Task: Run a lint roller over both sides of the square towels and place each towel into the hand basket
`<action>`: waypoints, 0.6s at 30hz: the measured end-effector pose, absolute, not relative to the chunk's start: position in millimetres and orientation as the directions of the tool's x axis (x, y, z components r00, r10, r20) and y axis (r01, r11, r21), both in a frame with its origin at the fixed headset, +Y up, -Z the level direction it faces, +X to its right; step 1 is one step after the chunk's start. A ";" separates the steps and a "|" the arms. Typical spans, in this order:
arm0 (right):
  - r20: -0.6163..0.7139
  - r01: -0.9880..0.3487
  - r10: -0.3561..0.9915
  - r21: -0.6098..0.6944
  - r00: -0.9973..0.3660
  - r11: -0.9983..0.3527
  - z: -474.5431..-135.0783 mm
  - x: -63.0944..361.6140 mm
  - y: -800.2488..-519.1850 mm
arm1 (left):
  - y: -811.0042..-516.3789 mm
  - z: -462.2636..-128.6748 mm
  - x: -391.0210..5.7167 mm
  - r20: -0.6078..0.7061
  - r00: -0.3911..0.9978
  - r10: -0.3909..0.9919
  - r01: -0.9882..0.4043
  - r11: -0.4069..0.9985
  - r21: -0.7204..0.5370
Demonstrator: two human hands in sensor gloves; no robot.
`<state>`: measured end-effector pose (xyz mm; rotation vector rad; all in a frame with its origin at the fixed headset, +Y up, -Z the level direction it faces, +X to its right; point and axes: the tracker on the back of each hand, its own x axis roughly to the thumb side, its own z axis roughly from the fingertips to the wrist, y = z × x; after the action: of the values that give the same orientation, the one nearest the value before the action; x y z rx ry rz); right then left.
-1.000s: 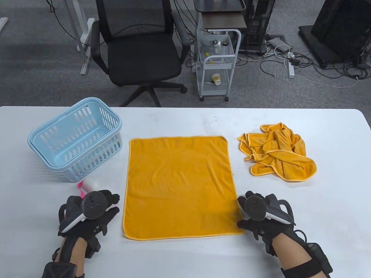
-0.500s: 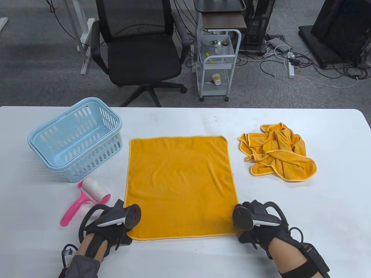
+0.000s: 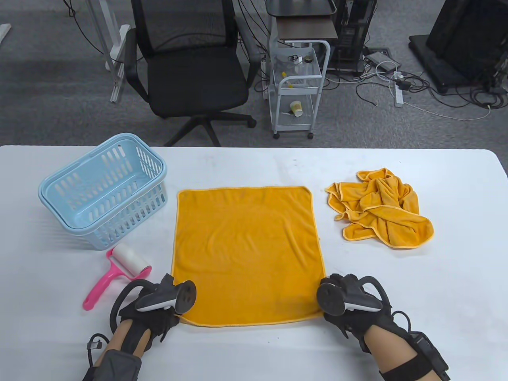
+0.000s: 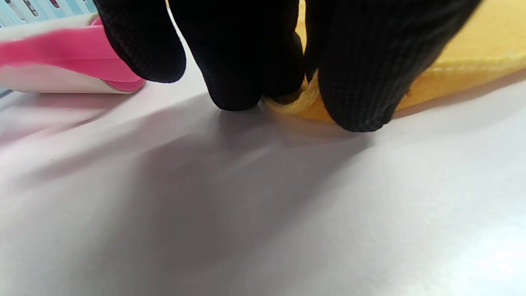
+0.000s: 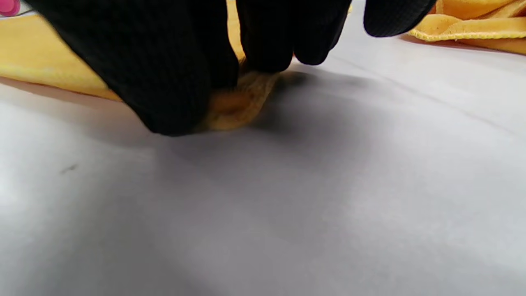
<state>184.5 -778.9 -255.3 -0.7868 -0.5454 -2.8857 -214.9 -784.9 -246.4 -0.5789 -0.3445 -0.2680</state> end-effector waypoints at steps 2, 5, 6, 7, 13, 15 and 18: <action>0.500 0.143 0.040 0.323 -0.865 -0.935 -257.2 187.4 -778.9 | -784.2 -246.3 -213.7 0.393 0.906 -0.157 0.348 0.806 -0.478; 0.476 0.046 0.131 0.342 -0.870 -0.939 -261.1 194.6 -772.2 | -771.7 -244.0 -211.9 0.405 0.902 -0.149 0.332 0.838 -0.432; 0.448 -0.035 0.198 0.345 -0.872 -0.938 -263.6 200.9 -763.9 | -759.5 -242.8 -212.9 0.399 0.908 -0.127 0.297 0.868 -0.399; 0.439 -0.072 0.225 0.338 -0.870 -0.938 -264.4 203.9 -759.1 | -751.4 -241.9 -213.9 0.393 0.913 -0.112 0.271 0.886 -0.376; 0.414 -0.350 0.445 0.288 -0.794 -0.891 -266.7 233.9 -683.6 | -659.7 -228.5 -224.2 0.361 0.930 -0.062 0.124 0.980 -0.153; 0.424 -0.399 0.468 0.246 -0.775 -0.884 -263.1 245.1 -644.5 | -618.8 -216.6 -228.3 0.350 0.934 -0.077 0.104 0.993 -0.060; 0.454 -0.464 0.494 0.185 -0.742 -0.866 -254.8 258.9 -589.6 | -564.7 -196.8 -233.9 0.334 0.939 -0.081 0.059 0.995 0.075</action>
<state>258.9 -589.6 -254.8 -0.9528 -0.1131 -3.5329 -233.9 -564.7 -196.8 0.0642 -0.3432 -0.0714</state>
